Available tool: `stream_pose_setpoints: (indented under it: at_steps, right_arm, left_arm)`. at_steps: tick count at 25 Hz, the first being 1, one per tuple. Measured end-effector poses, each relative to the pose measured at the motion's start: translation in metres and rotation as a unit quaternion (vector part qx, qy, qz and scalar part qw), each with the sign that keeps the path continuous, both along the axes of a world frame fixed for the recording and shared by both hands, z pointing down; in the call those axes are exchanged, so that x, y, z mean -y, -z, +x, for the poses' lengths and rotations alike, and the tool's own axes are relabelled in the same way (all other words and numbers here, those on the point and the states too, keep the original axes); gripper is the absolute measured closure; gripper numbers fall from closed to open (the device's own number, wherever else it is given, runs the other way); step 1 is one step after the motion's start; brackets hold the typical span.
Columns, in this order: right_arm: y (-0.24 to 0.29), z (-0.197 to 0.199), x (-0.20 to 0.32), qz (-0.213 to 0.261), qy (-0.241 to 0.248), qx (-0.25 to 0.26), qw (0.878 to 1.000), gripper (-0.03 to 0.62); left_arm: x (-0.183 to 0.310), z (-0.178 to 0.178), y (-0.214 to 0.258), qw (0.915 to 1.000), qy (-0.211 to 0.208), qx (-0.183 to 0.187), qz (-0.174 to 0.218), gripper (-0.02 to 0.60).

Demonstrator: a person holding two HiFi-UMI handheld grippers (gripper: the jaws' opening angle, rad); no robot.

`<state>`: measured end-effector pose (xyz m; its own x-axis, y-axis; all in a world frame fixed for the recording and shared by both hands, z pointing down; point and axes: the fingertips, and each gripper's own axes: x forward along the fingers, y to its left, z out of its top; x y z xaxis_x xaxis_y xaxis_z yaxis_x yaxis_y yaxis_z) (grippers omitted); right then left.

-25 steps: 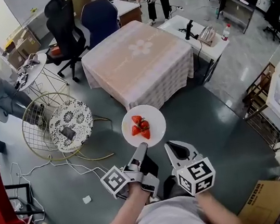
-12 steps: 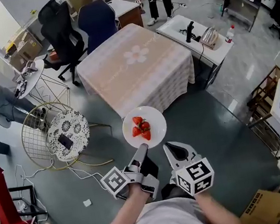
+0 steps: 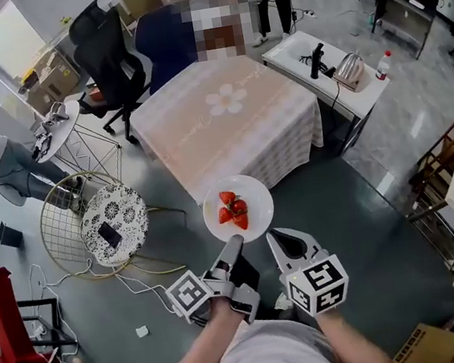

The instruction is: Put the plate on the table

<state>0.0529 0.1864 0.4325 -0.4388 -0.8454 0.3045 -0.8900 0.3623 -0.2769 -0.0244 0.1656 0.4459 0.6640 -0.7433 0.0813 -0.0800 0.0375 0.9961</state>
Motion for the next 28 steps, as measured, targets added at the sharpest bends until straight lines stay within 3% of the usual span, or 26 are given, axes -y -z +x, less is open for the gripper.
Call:
stream_pose_setpoints:
  at_steps: [10,28]
  right_arm:
    - [-0.014,0.005,0.040,-0.012,-0.008,-0.006,1.000,0.589]
    - [-0.018,-0.029,0.190,-0.037,-0.021,-0.033,0.999,0.589]
  left_arm:
    - [0.045,0.008,-0.017,0.9999,-0.011,-0.003,-0.010,0.563]
    - [0.198,-0.012,-0.025,0.9981,-0.040,-0.033,-0.033,0.563]
